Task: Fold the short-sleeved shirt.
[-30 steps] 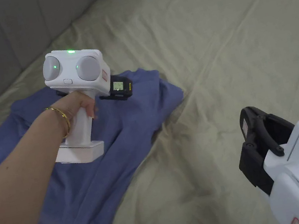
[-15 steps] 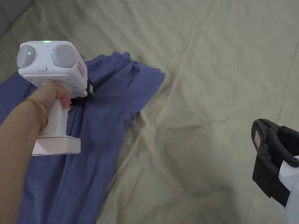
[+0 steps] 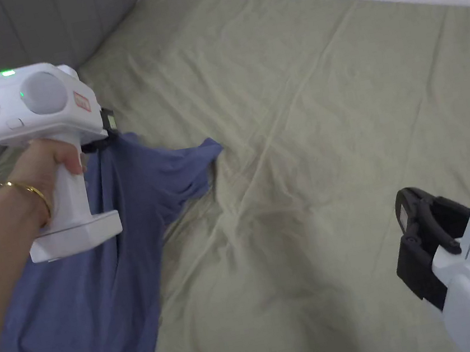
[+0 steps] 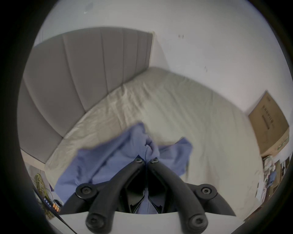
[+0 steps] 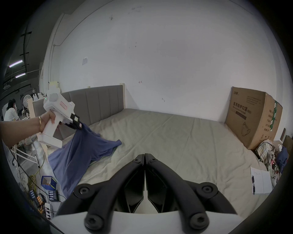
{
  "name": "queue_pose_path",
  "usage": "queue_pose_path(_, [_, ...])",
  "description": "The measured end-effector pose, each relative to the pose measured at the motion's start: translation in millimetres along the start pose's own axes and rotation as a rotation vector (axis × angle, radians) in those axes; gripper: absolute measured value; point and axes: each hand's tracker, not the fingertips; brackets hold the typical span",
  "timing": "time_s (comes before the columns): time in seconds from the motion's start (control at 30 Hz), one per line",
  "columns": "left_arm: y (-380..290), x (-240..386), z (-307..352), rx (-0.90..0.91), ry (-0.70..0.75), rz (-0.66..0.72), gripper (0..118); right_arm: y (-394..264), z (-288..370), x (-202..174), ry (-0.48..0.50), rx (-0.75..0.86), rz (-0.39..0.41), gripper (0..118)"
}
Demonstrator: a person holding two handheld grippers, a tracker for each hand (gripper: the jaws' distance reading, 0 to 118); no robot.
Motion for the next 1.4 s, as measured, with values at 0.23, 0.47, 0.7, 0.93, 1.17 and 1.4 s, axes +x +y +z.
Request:
queue_pose_path(0.23, [37,22,151,0.264,-0.108,-0.006,0,5,68,-3,-0.013,0.094,-0.019,0])
queue_pose_path(0.47, [58,115,308,0.535,-0.283,-0.114,0,7,123,17,-0.092,0.18,-0.058,0])
queue_pose_path(0.7, [91,208,376,0.652,-0.44,-0.223,0,12,168,49,-0.226,0.263,-0.069,0])
queue_pose_path(0.93, [79,292,333,0.563,-0.48,-0.302,0,-4,200,77,-0.352,0.258,-0.108,0])
queue_pose_path(1.17, [-39,354,204,0.255,-0.423,-0.487,0,-25,207,101,-0.43,0.199,-0.141,0])
queue_pose_path(1.4, [-190,372,73,-0.096,-0.32,-0.649,0,-37,189,115,-0.448,0.137,-0.175,0])
